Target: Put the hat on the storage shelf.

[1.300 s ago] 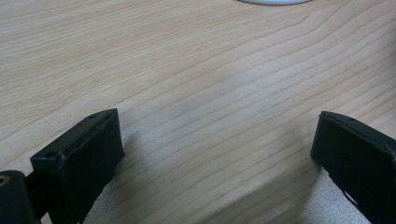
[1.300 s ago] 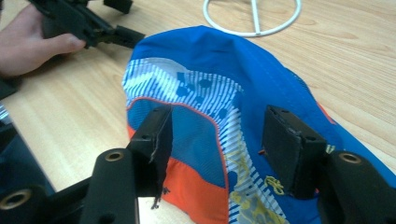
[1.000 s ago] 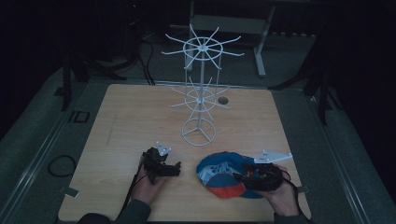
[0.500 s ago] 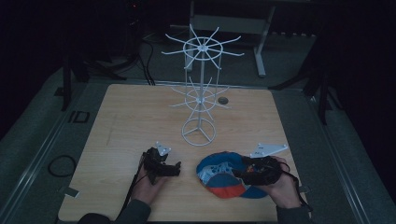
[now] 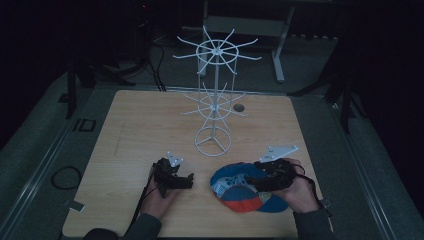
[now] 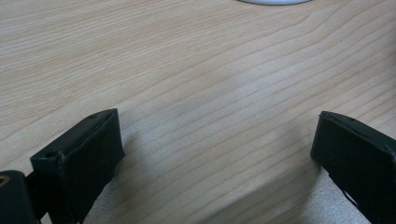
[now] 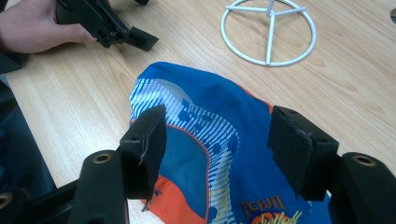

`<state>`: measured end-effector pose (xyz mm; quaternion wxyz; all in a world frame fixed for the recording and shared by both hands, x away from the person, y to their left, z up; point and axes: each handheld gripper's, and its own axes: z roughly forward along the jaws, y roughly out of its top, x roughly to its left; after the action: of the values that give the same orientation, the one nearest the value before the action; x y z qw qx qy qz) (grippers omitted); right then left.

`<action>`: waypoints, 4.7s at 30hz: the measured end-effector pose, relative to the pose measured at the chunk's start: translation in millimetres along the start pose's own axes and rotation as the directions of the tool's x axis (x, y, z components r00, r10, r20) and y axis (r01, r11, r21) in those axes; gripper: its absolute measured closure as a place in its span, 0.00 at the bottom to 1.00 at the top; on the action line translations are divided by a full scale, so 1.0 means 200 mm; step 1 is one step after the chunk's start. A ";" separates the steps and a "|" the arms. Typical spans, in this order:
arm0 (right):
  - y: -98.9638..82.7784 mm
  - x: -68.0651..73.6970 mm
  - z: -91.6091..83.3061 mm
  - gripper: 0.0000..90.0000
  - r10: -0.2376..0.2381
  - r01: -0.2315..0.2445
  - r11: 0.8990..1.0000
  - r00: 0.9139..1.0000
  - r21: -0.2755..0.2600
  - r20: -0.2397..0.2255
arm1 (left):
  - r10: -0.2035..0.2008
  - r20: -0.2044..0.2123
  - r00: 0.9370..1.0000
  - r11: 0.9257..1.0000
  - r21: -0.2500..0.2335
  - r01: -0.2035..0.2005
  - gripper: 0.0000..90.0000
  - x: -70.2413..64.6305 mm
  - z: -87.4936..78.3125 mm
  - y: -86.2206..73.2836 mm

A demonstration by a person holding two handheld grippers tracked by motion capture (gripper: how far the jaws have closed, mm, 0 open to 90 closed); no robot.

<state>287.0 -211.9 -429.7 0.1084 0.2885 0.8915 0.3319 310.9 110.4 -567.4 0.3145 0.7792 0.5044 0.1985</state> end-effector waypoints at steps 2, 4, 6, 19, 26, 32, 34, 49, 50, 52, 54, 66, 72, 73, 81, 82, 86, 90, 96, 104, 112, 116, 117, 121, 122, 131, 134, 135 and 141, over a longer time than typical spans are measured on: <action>0.03 0.00 0.02 0.40 -0.018 0.018 1.000 1.000 0.016 -0.006 | 0.000 0.000 1.000 1.000 0.000 0.000 0.03 0.00 0.00 0.00; 0.04 -0.01 0.03 0.40 -0.032 0.032 0.999 0.999 0.020 -0.008 | 0.000 0.000 1.000 1.000 0.000 0.000 0.03 0.00 0.00 0.00; 0.06 -0.01 0.05 0.40 -0.037 0.037 0.999 0.999 0.029 -0.014 | 0.000 0.000 1.000 1.000 0.000 0.000 0.03 0.00 0.00 0.00; 0.13 -0.06 0.15 0.33 -0.067 0.069 0.994 0.997 0.086 -0.031 | -0.001 0.001 1.000 1.000 0.000 0.001 0.03 0.00 0.00 0.00; 0.15 -0.09 0.21 0.31 -0.072 0.077 0.990 0.996 0.119 -0.044 | -0.001 0.001 1.000 1.000 -0.001 0.001 0.03 0.00 0.00 0.00; 0.17 -0.12 0.28 0.27 -0.069 0.081 0.983 0.994 0.164 -0.080 | -0.004 0.000 1.000 1.000 -0.005 0.004 0.03 0.00 0.00 0.00; 0.17 -0.12 0.31 0.26 -0.064 0.080 0.980 0.994 0.182 -0.090 | -0.003 0.000 1.000 1.000 -0.004 0.003 0.03 0.00 0.00 0.00; 0.17 -0.12 0.46 0.25 -0.067 0.115 0.947 0.984 0.300 -0.165 | -0.001 -0.001 1.000 1.000 -0.005 0.001 0.03 0.00 0.00 0.00; 0.16 -0.12 0.47 0.25 -0.068 0.119 0.943 0.983 0.310 -0.171 | -0.001 -0.002 1.000 1.000 -0.005 0.001 0.03 0.00 0.00 0.00; 0.16 -0.12 0.49 0.25 -0.073 0.129 0.935 0.981 0.329 -0.180 | -0.001 -0.002 1.000 1.000 -0.005 0.001 0.03 0.00 0.00 0.00; 0.16 -0.12 0.51 0.26 -0.073 0.134 0.930 0.980 0.341 -0.184 | -0.001 -0.001 1.000 1.000 -0.005 0.001 0.03 0.00 0.00 0.00; 0.14 -0.10 0.50 0.89 -0.122 0.174 0.923 0.978 0.345 -0.167 | -0.003 0.000 1.000 1.000 -0.004 0.003 0.03 0.00 0.00 0.00; 0.14 -0.09 0.42 0.92 -0.128 0.170 0.942 0.979 0.291 -0.158 | -0.004 0.000 1.000 1.000 -0.005 0.004 0.03 0.00 0.00 0.00; 0.14 -0.09 0.41 0.92 -0.132 0.172 0.944 0.979 0.283 -0.156 | -0.004 0.000 1.000 1.000 -0.005 0.004 0.03 0.00 0.00 0.00; 0.14 -0.08 0.30 0.93 -0.123 0.155 0.967 0.979 0.201 -0.164 | 0.001 0.000 1.000 1.000 0.000 -0.001 0.03 0.00 0.00 0.00; 0.14 -0.08 0.28 0.93 -0.120 0.151 0.969 0.979 0.195 -0.162 | 0.000 0.000 1.000 1.000 0.000 0.000 0.03 0.00 0.00 0.00; 0.13 -0.10 0.24 0.93 -0.105 0.132 0.977 0.981 0.167 -0.162 | 0.001 0.001 1.000 1.000 0.000 -0.001 0.03 0.00 0.00 0.00; 0.11 -0.12 0.21 0.93 -0.081 0.105 0.984 0.983 0.141 -0.163 | 0.001 0.000 1.000 1.000 0.000 -0.001 0.03 0.00 0.00 0.00; 0.11 -0.13 0.15 0.93 -0.076 0.093 0.990 0.985 0.102 -0.154 | 0.001 0.000 1.000 1.000 0.000 -0.001 0.03 0.00 0.00 0.00; 0.12 -0.13 0.09 0.93 -0.062 0.071 0.995 0.990 0.070 -0.126 | 0.001 0.000 1.000 1.000 0.000 -0.001 0.03 0.00 0.00 0.00; 0.10 -0.13 0.04 0.93 -0.042 0.045 0.999 0.994 0.029 -0.102 | 0.001 0.000 1.000 1.000 0.000 -0.001 0.03 0.00 0.00 0.00; 0.10 -0.14 0.01 0.93 -0.035 0.035 0.999 0.995 -0.001 -0.094 | 0.001 0.000 1.000 1.000 0.000 -0.001 0.03 0.00 0.00 0.00; 0.10 -0.14 0.00 0.93 -0.033 0.032 0.999 0.995 -0.009 -0.092 | 0.000 0.000 1.000 1.000 -0.001 0.000 0.03 0.00 0.00 0.00; 0.10 -0.15 -0.03 0.93 -0.023 0.019 0.999 0.996 -0.042 -0.087 | -0.002 0.000 1.000 1.000 -0.003 0.002 0.03 0.00 0.00 0.00; 0.10 -0.15 -0.04 0.93 -0.019 0.015 0.999 0.996 -0.048 -0.088 | -0.002 0.000 1.000 1.000 -0.002 0.002 0.03 0.00 0.00 0.00; 0.10 -0.16 -0.08 0.94 -0.012 0.004 0.995 0.996 -0.096 -0.091 | -0.002 0.000 1.000 1.000 -0.003 0.002 0.03 0.00 0.00 0.00; 0.10 -0.16 -0.09 0.94 -0.009 0.000 0.994 0.996 -0.109 -0.087 | -0.003 0.000 1.000 1.000 -0.004 0.003 0.03 0.00 0.00 0.00; 0.10 -0.17 -0.10 0.94 -0.009 0.000 0.994 0.996 -0.112 -0.085 | -0.003 0.000 1.000 1.000 -0.004 0.003 0.03 0.00 0.00 0.00; 0.11 -0.17 -0.13 0.94 -0.006 -0.006 0.990 0.997 -0.138 -0.081 | -0.002 -0.001 1.000 1.000 -0.005 0.002 0.03 0.00 0.00 0.00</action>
<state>314.0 -233.0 -395.8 0.0917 0.2667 0.8702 0.4040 311.0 110.2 -567.7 0.3164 0.7779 0.5048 0.1999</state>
